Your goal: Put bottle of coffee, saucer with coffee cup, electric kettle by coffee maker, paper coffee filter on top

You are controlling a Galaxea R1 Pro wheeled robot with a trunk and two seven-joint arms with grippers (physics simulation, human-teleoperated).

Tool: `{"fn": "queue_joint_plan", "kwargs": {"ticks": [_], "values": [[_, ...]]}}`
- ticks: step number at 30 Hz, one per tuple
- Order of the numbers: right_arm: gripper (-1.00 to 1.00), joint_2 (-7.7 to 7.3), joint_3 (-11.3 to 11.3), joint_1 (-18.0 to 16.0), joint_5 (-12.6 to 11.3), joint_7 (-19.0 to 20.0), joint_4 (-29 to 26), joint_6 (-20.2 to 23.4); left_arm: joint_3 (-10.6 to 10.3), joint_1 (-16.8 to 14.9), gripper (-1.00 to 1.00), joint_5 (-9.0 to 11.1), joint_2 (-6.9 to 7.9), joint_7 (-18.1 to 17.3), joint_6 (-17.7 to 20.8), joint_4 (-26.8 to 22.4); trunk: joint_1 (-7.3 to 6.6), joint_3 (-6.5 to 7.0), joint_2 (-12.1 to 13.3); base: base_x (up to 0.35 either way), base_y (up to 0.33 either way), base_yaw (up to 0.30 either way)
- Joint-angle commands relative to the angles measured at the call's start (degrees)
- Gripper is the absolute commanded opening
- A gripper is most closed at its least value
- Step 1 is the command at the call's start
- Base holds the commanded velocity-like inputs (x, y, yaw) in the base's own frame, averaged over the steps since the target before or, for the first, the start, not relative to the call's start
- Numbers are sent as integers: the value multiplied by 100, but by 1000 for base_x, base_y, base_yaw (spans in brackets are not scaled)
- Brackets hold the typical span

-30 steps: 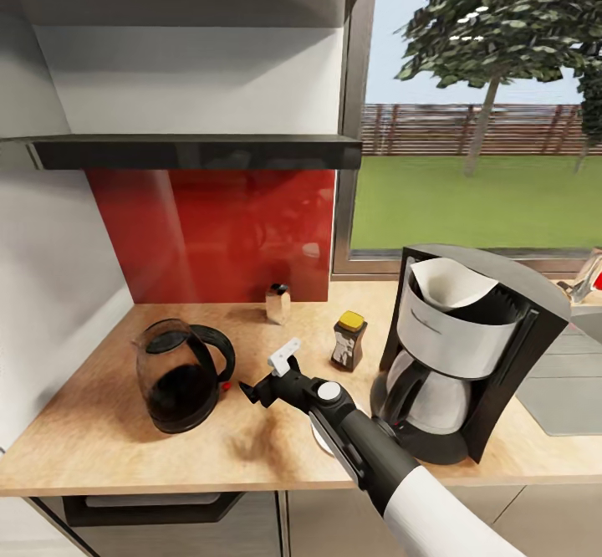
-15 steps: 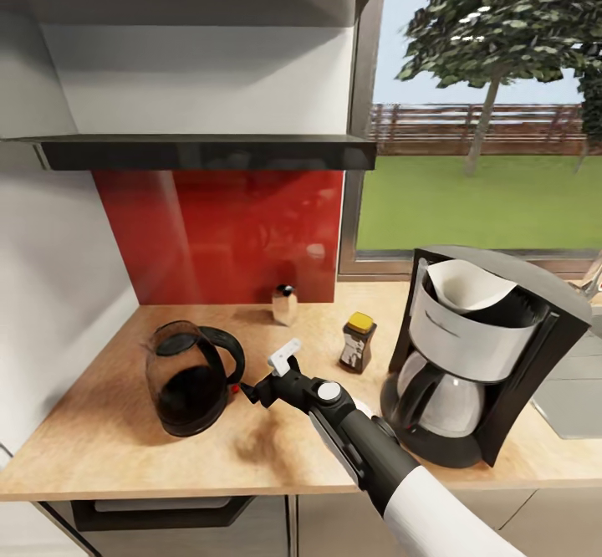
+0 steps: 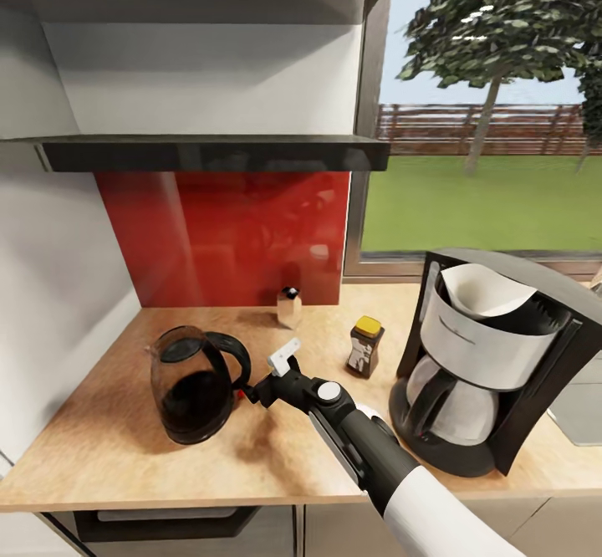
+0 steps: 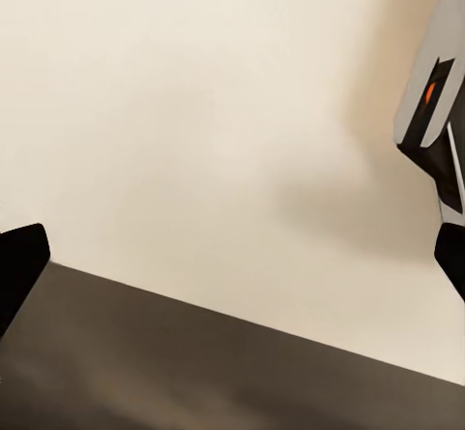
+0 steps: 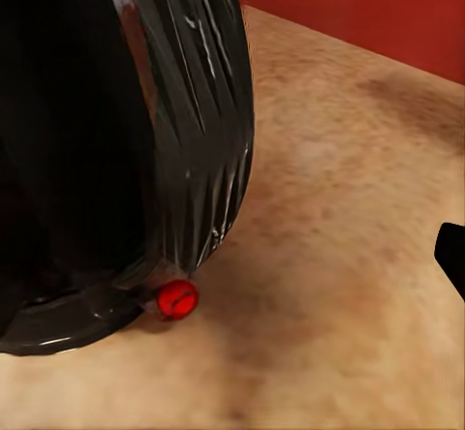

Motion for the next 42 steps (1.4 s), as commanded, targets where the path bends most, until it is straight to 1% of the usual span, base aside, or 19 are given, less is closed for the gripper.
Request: {"fn": "queue_joint_plan", "kwargs": {"ticks": [1, 34, 42], "values": [[100, 0, 1, -5, -39, 6, -6, 37, 48, -1, 100, -57, -2, 5, 28, -12, 4, -11, -12, 90, 70, 0], [100, 0, -6, -5, -39, 6, 0, 37, 49, -1, 100, -57, -10, 5, 28, -23, 4, -11, -12, 29, 19, 0], [100, 0, -6, -5, -39, 6, -2, 37, 57, -1, 100, -57, 13, 5, 29, -23, 4, -11, -12, 37, 30, 0]]}}
